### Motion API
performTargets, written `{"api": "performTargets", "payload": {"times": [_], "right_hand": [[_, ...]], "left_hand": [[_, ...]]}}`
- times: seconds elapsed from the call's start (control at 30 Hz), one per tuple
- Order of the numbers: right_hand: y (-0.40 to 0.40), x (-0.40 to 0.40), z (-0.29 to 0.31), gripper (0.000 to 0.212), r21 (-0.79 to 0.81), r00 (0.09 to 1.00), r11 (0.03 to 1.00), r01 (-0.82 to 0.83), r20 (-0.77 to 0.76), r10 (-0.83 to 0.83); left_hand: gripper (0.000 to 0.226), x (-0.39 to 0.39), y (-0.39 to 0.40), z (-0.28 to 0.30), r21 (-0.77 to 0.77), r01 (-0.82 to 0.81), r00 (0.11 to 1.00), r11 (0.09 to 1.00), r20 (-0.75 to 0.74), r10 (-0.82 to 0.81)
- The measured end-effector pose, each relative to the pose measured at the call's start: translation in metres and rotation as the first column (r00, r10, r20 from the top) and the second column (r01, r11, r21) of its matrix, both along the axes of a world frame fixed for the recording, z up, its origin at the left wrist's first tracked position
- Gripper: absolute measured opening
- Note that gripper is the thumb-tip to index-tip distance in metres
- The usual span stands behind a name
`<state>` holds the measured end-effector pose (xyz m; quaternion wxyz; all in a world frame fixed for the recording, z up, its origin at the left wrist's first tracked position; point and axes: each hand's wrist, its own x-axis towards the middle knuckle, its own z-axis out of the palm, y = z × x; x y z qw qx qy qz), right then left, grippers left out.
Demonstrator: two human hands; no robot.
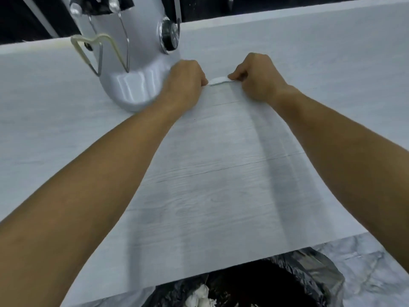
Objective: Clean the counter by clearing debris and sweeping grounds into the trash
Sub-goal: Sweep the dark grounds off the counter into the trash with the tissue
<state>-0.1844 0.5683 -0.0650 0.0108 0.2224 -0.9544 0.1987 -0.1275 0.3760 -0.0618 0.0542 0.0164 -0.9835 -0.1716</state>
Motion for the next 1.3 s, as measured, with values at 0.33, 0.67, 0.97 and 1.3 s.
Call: {"api": "performTargets", "payload": {"times": [0.33, 0.67, 0.97, 1.3], "right_hand": [[0.012, 0.152, 0.006, 0.039, -0.042, 0.908, 0.912, -0.409, 0.080, 0.411], [-0.113, 0.090, 0.003, 0.037, -0.014, 0.953, 0.953, -0.302, -0.029, 0.302], [-0.060, 0.189, 0.010, 0.023, -0.010, 0.814, 0.815, -0.580, 0.028, 0.580], [-0.059, 0.203, 0.020, 0.032, -0.071, 0.804, 0.807, -0.586, 0.078, 0.590]], "left_hand": [[0.042, 0.219, -0.020, -0.002, 0.103, 0.044, 0.998, 0.994, -0.040, -0.040], [0.042, 0.162, -0.078, -0.023, 0.036, -0.184, 0.964, 0.982, -0.189, 0.187], [0.037, 0.294, -0.056, -0.012, 0.077, -0.167, 0.983, 0.983, -0.068, 0.172], [0.047, 0.324, -0.053, 0.002, 0.115, -0.189, 0.980, 0.975, -0.045, 0.195]]}}
